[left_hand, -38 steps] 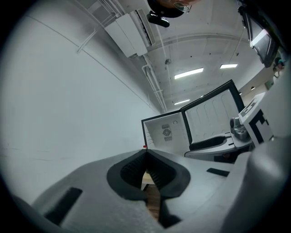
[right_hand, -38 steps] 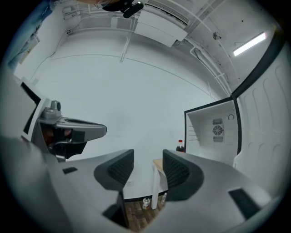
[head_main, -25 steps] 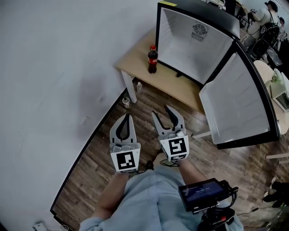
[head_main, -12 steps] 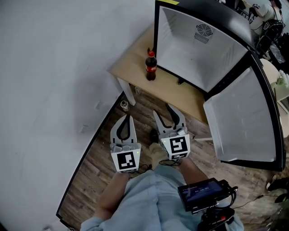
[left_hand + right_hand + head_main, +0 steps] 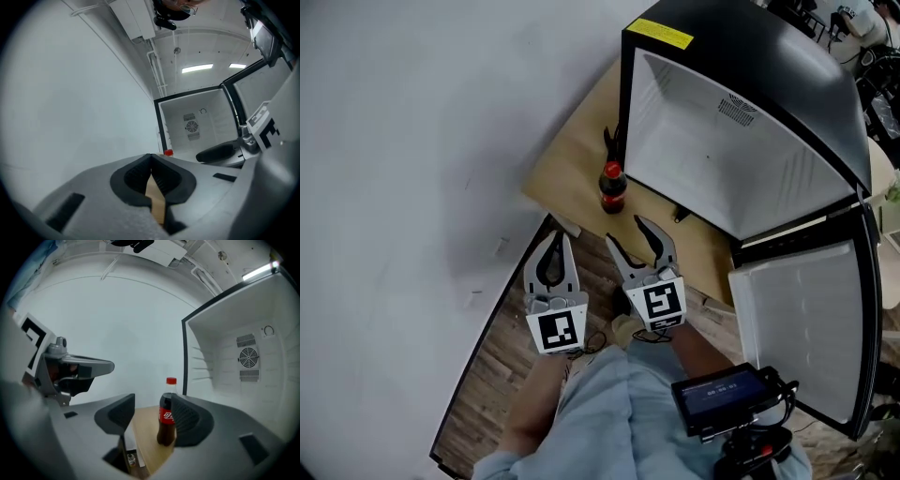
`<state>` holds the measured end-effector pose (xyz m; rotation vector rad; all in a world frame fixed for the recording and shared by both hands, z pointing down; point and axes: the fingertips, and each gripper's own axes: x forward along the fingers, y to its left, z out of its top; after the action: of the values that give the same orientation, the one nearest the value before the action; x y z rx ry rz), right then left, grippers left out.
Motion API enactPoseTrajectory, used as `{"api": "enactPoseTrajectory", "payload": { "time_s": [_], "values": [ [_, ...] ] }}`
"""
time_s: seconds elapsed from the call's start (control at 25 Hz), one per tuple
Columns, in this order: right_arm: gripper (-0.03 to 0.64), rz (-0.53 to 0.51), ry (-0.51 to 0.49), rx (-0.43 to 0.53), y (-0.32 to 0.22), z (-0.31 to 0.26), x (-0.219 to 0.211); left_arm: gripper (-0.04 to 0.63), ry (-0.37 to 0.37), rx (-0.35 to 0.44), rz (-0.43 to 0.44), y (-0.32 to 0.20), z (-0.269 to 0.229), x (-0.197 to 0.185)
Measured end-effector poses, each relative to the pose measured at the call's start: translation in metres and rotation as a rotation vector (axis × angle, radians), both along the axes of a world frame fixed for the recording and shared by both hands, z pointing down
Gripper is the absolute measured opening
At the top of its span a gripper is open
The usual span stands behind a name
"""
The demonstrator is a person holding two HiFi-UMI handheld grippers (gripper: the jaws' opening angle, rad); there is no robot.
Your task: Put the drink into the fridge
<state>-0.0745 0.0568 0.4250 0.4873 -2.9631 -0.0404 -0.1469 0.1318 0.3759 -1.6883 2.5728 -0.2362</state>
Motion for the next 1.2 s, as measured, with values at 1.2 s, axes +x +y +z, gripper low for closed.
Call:
{"api": "enactPoseTrajectory", "payload": {
  "time_s": [1.2],
  "values": [
    [0.331,0.112,0.121,-0.067,-0.088,0.144,-0.099,0.008,0.017,-0.037,0.121,-0.107,0.083,-0.114]
  ]
}}
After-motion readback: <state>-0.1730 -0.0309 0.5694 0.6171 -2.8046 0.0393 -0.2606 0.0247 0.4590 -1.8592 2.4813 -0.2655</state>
